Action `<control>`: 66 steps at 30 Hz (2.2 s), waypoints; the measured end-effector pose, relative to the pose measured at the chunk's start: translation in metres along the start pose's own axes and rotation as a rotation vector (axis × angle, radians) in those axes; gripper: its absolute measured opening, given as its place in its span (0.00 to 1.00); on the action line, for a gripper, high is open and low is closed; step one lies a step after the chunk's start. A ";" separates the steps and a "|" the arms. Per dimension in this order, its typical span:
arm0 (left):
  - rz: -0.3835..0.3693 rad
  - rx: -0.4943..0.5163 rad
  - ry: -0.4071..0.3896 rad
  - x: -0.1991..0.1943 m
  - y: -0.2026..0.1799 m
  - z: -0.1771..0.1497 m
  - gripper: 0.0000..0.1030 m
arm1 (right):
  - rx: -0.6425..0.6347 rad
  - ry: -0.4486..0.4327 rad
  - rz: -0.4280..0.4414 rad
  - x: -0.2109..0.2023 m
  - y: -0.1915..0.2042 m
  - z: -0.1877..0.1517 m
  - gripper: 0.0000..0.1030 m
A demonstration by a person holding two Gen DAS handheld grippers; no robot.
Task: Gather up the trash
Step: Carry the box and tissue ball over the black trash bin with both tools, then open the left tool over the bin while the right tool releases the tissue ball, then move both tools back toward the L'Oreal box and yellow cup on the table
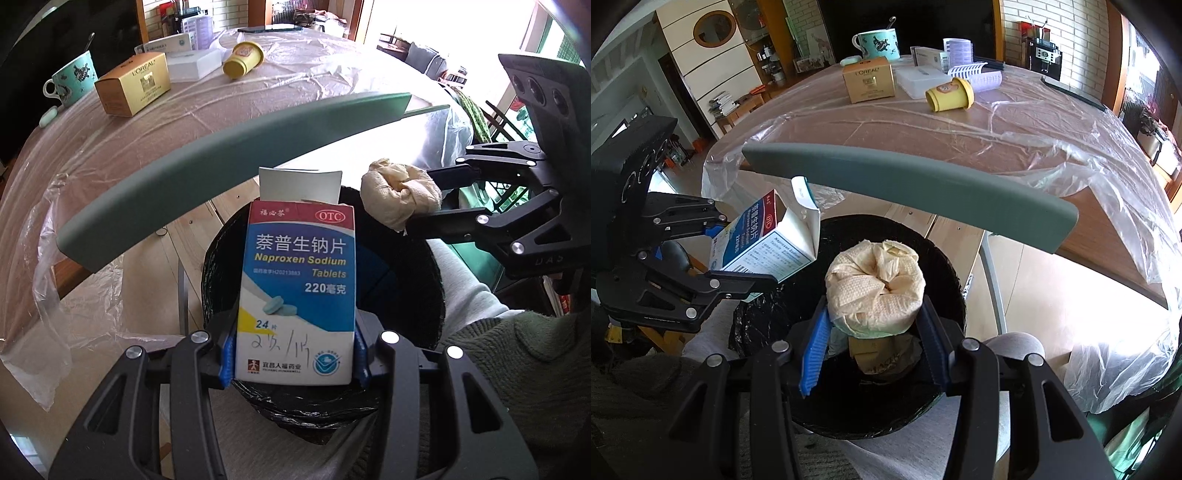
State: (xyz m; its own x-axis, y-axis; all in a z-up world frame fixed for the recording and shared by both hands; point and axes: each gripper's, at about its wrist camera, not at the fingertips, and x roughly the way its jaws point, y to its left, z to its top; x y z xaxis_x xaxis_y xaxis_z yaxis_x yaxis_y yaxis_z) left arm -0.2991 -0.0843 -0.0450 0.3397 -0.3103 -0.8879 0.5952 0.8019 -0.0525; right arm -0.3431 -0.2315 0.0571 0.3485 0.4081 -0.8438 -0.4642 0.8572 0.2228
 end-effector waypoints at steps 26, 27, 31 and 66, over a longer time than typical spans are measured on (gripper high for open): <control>0.062 0.019 0.093 0.051 -0.001 0.002 0.46 | 0.027 0.090 -0.008 0.046 -0.005 -0.009 0.45; 0.063 0.021 0.097 0.053 -0.001 0.002 0.46 | 0.028 0.091 -0.008 0.047 -0.006 -0.009 0.45; 0.074 0.029 0.102 0.056 -0.003 0.002 0.46 | 0.031 0.098 -0.010 0.050 -0.008 -0.007 0.45; 0.106 -0.115 -0.243 -0.037 0.100 0.129 0.99 | -0.045 -0.229 -0.137 0.004 -0.036 0.150 0.96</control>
State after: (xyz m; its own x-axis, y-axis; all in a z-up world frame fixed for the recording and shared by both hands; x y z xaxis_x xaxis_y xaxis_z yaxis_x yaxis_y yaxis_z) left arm -0.1580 -0.0588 0.0416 0.5684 -0.3238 -0.7564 0.4650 0.8848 -0.0293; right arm -0.2030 -0.2139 0.1191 0.5828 0.3544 -0.7312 -0.4342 0.8965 0.0884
